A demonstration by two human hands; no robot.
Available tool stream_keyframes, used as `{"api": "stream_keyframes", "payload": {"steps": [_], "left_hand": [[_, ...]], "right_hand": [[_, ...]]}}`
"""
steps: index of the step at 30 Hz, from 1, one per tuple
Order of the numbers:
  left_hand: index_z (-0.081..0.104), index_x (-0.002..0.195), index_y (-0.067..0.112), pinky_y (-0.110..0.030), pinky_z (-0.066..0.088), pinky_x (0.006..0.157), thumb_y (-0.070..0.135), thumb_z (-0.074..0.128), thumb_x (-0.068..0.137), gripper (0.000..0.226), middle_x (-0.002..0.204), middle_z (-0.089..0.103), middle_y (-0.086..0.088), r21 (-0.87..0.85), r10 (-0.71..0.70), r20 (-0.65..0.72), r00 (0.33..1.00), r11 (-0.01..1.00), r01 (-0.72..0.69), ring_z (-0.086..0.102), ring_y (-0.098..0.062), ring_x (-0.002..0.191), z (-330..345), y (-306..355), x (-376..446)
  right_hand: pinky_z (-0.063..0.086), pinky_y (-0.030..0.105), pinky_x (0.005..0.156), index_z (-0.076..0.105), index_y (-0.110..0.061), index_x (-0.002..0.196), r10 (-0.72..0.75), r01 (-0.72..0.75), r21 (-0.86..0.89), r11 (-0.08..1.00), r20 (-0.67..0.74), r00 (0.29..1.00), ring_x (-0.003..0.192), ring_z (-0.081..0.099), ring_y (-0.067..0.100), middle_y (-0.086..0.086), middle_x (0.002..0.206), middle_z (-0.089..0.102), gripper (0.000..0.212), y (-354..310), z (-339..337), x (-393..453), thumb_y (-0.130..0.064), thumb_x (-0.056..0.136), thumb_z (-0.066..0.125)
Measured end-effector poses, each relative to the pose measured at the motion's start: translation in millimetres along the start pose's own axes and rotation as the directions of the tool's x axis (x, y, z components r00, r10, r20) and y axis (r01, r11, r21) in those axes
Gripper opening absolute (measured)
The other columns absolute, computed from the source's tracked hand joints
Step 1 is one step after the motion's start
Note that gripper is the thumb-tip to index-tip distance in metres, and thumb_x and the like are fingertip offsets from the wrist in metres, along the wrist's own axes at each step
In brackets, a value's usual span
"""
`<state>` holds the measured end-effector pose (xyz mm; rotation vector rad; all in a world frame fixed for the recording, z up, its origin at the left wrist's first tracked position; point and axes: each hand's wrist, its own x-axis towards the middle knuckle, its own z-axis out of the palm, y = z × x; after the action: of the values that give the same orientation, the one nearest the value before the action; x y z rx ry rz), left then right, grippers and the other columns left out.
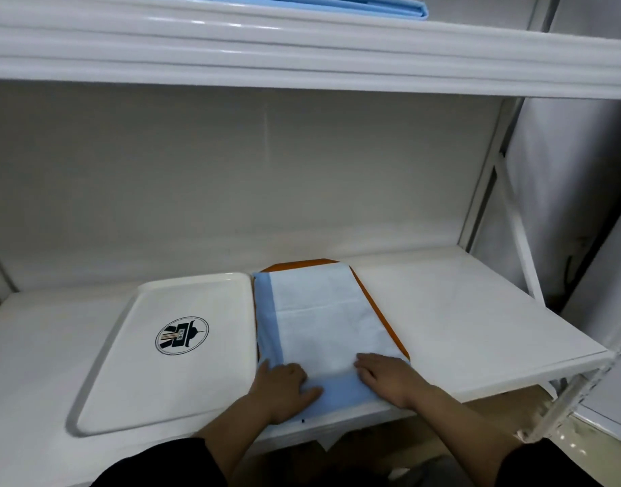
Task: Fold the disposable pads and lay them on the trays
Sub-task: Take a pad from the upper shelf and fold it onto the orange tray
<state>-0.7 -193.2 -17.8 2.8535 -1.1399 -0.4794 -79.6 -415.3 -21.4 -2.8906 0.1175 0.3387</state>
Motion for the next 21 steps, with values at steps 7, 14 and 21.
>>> {"api": "stream_keyframes", "payload": {"steps": [7, 14, 21], "left_hand": [[0.012, 0.151, 0.018, -0.049, -0.01, 0.117, 0.102, 0.007, 0.037, 0.141, 0.155, 0.023, -0.003, 0.067, -0.009, 0.065, 0.998, 0.998, 0.004, 0.017, -0.017, 0.144, 0, -8, -25], [0.005, 0.152, 0.016, -0.04, 0.014, 0.118, 0.059, 0.056, 0.08, 0.098, 0.154, 0.026, -0.005, 0.121, 0.153, -0.085, 0.985, 0.982, -0.142, 0.031, -0.022, 0.137, 14, 27, -13], [0.031, 0.142, 0.018, -0.034, 0.043, 0.092, 0.04, 0.045, 0.093, 0.056, 0.128, 0.054, -0.006, -0.061, -0.013, -0.222, 0.975, 0.998, -0.001, 0.055, -0.023, 0.112, 5, 66, 9]], "right_hand": [[0.013, 0.033, 0.116, 0.017, -0.031, 0.15, -0.078, 0.078, -0.102, 0.992, -0.002, 0.997, 0.14, 0.026, 0.012, -0.008, 0.155, 0.025, 0.092, 14, -3, -25, -0.077, 0.076, 0.046], [0.035, 0.035, 0.105, 0.028, -0.025, 0.147, -0.306, 0.25, -0.331, 0.91, -0.129, 0.943, 0.121, 0.05, 0.023, 0.004, 0.14, 0.048, 0.06, -4, 5, -9, -0.037, 0.092, 0.048], [0.046, 0.034, 0.083, 0.059, -0.018, 0.117, -0.346, 0.236, -0.339, 0.911, -0.314, 0.884, 0.094, 0.063, 0.022, 0.005, 0.108, 0.068, 0.031, -5, -4, 5, -0.027, 0.097, 0.037]]}}
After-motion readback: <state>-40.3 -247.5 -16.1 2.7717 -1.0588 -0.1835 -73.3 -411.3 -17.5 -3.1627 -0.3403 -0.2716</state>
